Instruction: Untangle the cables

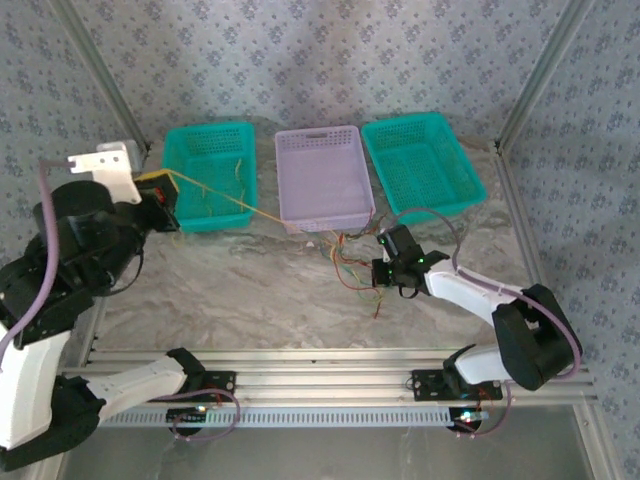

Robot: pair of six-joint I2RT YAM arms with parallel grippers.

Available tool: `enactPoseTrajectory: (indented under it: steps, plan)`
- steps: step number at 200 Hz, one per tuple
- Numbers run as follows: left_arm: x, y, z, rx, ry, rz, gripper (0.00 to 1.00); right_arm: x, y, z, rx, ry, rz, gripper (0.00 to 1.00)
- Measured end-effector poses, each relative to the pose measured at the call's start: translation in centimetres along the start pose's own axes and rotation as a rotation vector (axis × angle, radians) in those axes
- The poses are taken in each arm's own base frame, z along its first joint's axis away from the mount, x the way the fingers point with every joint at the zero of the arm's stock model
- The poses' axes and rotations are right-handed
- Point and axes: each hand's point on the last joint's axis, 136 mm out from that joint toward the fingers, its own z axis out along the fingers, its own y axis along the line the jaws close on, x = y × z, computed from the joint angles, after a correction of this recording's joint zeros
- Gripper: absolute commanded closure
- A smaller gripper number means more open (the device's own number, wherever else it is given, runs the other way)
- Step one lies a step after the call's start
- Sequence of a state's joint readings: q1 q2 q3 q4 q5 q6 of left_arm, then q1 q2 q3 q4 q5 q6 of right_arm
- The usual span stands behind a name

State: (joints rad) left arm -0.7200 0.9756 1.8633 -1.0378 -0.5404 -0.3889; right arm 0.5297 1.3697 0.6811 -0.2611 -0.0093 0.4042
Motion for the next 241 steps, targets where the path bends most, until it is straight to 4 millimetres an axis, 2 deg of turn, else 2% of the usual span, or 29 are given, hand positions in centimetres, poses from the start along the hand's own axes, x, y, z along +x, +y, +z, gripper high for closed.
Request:
enactPoseTrajectory:
  steps: [17, 67, 128, 160, 204, 222, 241]
  plan:
    - [-1.0, 0.5, -0.6, -0.021, -0.032, 0.014, 1.00, 0.0, -0.1, 0.1, 0.006, 0.003, 0.000, 1.00]
    - [-2.2, 1.7, -0.7, -0.106, -0.070, 0.115, 1.00, -0.3, -0.3, 0.2, 0.023, -0.003, 0.008, 1.00]
    - [-7.6, 2.7, -3.8, -0.142, -0.217, 0.121, 1.00, -0.6, -0.6, 0.6, 0.053, -0.002, 0.019, 1.00]
    - [-7.5, 3.3, -4.1, -0.165, -0.218, 0.136, 1.00, -0.6, -0.8, 0.6, 0.060, -0.004, 0.025, 1.00]
    - [-7.4, 3.3, -3.3, -0.206, -0.190, 0.188, 1.00, -0.5, -1.2, 0.6, 0.075, 0.000, 0.037, 1.00]
    - [-7.2, 3.1, -2.9, -0.205, -0.177, 0.188, 1.00, -0.5, -1.2, 0.4, 0.071, -0.004, 0.037, 0.70]
    - [-6.3, 2.9, -2.2, -0.205, -0.157, 0.174, 1.00, -0.2, -1.3, -0.6, 0.068, -0.031, 0.030, 0.50]
